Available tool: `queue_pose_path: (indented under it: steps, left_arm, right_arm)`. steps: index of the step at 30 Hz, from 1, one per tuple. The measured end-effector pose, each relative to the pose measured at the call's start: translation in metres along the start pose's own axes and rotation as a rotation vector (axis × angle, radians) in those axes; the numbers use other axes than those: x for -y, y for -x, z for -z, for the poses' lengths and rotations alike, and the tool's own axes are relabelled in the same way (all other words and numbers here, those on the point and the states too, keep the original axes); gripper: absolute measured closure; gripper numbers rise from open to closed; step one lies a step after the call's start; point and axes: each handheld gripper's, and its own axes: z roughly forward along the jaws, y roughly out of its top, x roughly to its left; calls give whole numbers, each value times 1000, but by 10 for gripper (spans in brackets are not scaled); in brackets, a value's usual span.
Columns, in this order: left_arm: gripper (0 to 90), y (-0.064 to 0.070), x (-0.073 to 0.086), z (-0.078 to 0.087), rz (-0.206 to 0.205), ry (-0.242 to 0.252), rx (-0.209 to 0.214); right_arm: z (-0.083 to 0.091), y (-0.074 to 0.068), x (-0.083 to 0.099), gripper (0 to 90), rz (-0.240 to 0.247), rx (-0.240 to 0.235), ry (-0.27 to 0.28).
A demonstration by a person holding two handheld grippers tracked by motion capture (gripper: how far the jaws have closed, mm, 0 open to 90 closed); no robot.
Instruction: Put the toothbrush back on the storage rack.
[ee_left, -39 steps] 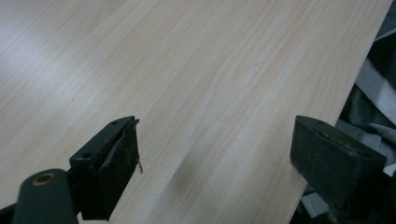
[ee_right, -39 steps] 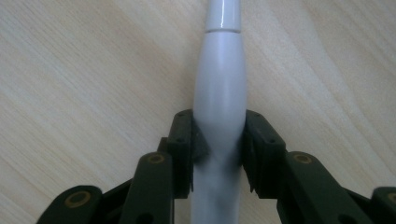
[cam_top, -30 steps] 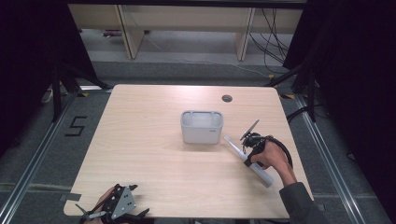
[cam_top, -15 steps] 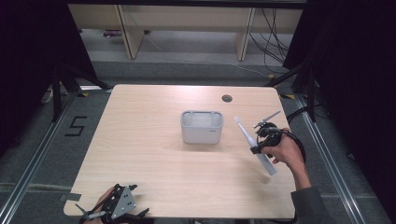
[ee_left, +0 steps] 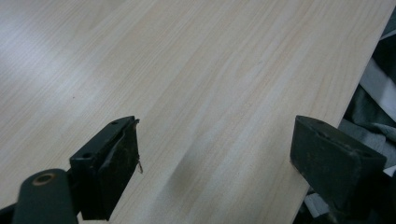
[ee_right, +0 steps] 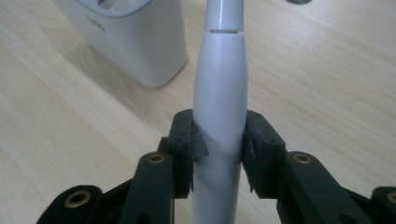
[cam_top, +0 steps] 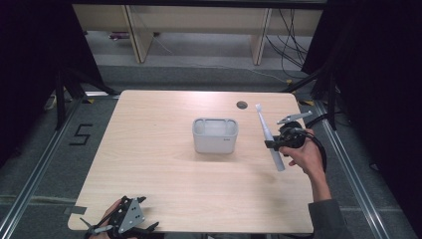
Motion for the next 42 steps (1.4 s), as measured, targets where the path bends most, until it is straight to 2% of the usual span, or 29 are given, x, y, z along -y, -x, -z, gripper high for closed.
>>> queue_pose_path:
  steps: [1,2,3,4,6,8,9,12,13,15,16,17,18,20,22,23,24,26,27,28,30,32,33,36,37,38,40,41,42]
  left_arm:
    - [150,0,0,1,-7,5,-3]
    - [150,0,0,1,-7,5,-3]
    - [150,-1,-1,1,-7,6,-7]
    - [150,-1,-1,1,-6,7,-11]
    - [150,-1,-1,1,-11,12,-22]
    - [150,-1,-1,1,-17,8,-20]
    - [150,-2,-1,1,-10,11,-25]
    - [150,-1,0,2,5,-1,-4]
    - [150,-1,-1,1,2,15,-12]
    - [150,-1,-1,2,-9,15,-10]
    - [150,-2,-1,2,-14,11,-14]
    - [150,-1,-1,1,-6,19,-21]
    - [150,-1,-1,1,-17,11,-25]
    - [150,-1,-1,1,-9,16,-16]
    - [150,-1,-1,1,-7,18,-19]
    - [150,-1,-1,1,-7,18,-18]
    - [150,-1,-1,1,-6,18,-21]
    - [150,-1,-1,1,-14,11,-15]
    - [150,-1,-1,1,-7,8,-9]
    - [150,-1,-1,1,-8,6,-9]
    - [150,0,-1,1,-10,4,-7]
    - [150,0,-1,0,-8,5,-6]
    - [150,0,-1,1,-10,4,-7]
    - [150,0,-1,1,-11,3,-7]
    - [150,0,-1,1,-12,4,-7]
    - [150,-1,-1,1,-12,3,-7]
    - [150,0,-1,1,-12,3,-7]
    - [150,0,-1,1,-10,5,-7]
    - [150,0,-1,1,-9,7,-6]
  right_arm:
    - [-2,-1,-1,670,7,-5,45]
    - [-2,-1,-1,670,7,-5,45]
    - [-2,-1,-3,671,22,-11,75]
    - [-2,-1,-4,670,17,-21,89]
    - [0,-4,-7,671,-6,-10,90]
    - [0,-6,-9,670,-20,-4,132]
    - [-1,-5,-11,670,-7,0,202]
    - [-1,-4,-13,670,18,1,244]
    - [-2,-6,-14,671,22,-1,269]
    - [-4,-9,-17,670,11,-18,303]
    - [-4,-12,-18,670,-15,-26,310]
    - [-4,-12,-18,670,-15,-26,310]
    - [-5,-12,-19,670,-4,-28,326]
    - [-5,-14,-22,670,-5,-27,344]
    - [-4,-17,-25,670,-10,-36,338]
    - [-4,-16,-27,670,22,-23,357]
    - [-6,-20,-31,670,4,-35,376]
    - [-7,-22,-33,671,6,-34,386]
    - [-7,-24,-35,670,10,-32,380]
    - [-7,-25,-37,670,15,-53,388]
    - [-8,-29,-41,670,3,-64,396]
    - [-8,-33,-45,670,14,-74,402]
    - [-8,-36,-50,670,36,-71,402]
    - [-8,-41,-55,671,20,-82,409]
    - [-7,-42,-58,671,22,-96,393]
    - [-7,-45,-61,670,19,-101,409]
    - [-7,-48,-66,671,27,-116,407]
    - [-7,-49,-69,670,50,-103,407]
    - [-7,-52,-72,670,34,-121,404]
